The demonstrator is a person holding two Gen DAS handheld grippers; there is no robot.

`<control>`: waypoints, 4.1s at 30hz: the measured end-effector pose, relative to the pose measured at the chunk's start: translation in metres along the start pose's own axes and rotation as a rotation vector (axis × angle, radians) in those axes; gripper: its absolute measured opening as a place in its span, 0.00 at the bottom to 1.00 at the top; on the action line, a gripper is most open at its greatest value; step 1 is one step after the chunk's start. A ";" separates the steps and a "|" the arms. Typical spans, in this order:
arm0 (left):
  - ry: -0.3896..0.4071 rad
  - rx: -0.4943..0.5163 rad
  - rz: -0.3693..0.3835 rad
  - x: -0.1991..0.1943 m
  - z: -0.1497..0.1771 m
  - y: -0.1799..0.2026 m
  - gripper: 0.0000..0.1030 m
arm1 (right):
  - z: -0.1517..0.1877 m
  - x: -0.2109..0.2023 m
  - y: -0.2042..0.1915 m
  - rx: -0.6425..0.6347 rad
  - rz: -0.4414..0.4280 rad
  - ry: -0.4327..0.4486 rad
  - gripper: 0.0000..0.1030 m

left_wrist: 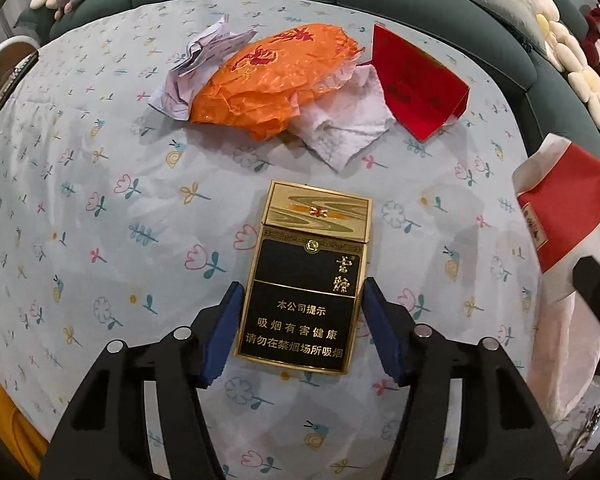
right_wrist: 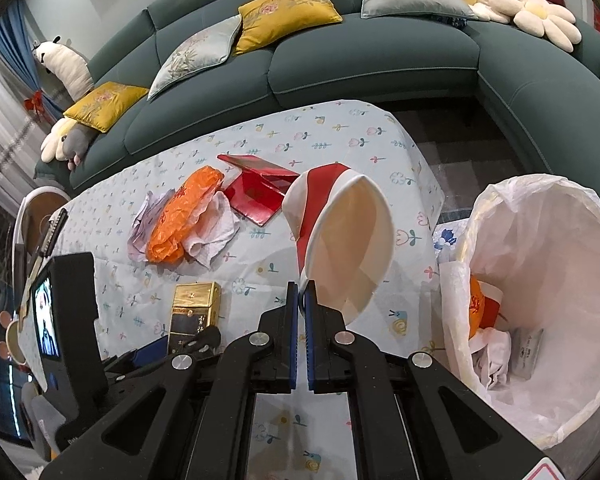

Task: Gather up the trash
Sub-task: 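Lift the gold box and paper cup and carry them over the bin, then open both tools over the bin to drop the box and cup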

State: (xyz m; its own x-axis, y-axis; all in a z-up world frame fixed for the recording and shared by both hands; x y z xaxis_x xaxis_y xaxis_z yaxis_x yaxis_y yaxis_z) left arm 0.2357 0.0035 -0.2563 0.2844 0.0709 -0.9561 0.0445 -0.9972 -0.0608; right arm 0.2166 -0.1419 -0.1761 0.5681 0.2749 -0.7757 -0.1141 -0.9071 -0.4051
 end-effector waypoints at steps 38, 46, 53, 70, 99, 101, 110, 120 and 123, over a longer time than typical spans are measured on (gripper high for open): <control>-0.041 0.005 0.008 -0.015 0.034 0.034 0.68 | 0.013 -0.061 0.050 0.071 0.007 0.073 0.03; -0.044 -0.012 -0.061 -0.003 0.026 0.045 0.60 | 0.012 -0.055 0.057 0.079 0.012 0.064 0.03; -0.017 0.022 -0.025 -0.010 0.026 0.062 0.56 | 0.014 -0.052 0.058 0.082 0.011 0.057 0.03; 0.136 0.160 0.092 -0.091 0.009 0.136 0.56 | -0.003 -0.101 0.091 0.118 0.045 0.157 0.04; 0.179 0.393 0.203 -0.123 0.057 0.249 0.68 | 0.014 -0.154 0.181 0.230 0.134 0.226 0.05; 0.183 0.387 0.201 -0.123 0.055 0.247 0.68 | 0.013 -0.155 0.179 0.225 0.135 0.227 0.06; 0.181 0.359 0.189 -0.121 0.050 0.231 0.68 | 0.012 -0.155 0.169 0.209 0.131 0.227 0.07; 0.176 0.305 0.178 -0.119 0.043 0.200 0.68 | 0.010 -0.150 0.148 0.177 0.125 0.208 0.09; 0.172 0.278 0.177 -0.119 0.040 0.188 0.68 | 0.008 -0.146 0.136 0.158 0.123 0.200 0.09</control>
State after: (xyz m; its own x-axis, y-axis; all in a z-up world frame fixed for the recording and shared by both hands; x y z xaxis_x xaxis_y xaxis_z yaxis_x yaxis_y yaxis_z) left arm 0.1719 -0.1934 -0.1656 0.4220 -0.1236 -0.8981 -0.2750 -0.9614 0.0031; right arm 0.1113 -0.3024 -0.1218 0.6900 0.0827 -0.7190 -0.3091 -0.8647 -0.3960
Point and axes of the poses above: each gripper's, at about its wrist camera, not at the fingertips, and x roughly the way its jaws point, y to its right, z to its underside, the point moved 10 cm from there along x, roughly the way its jaws point, and after that the axes turned 9 degrees about -z, right-handed, at the moved point
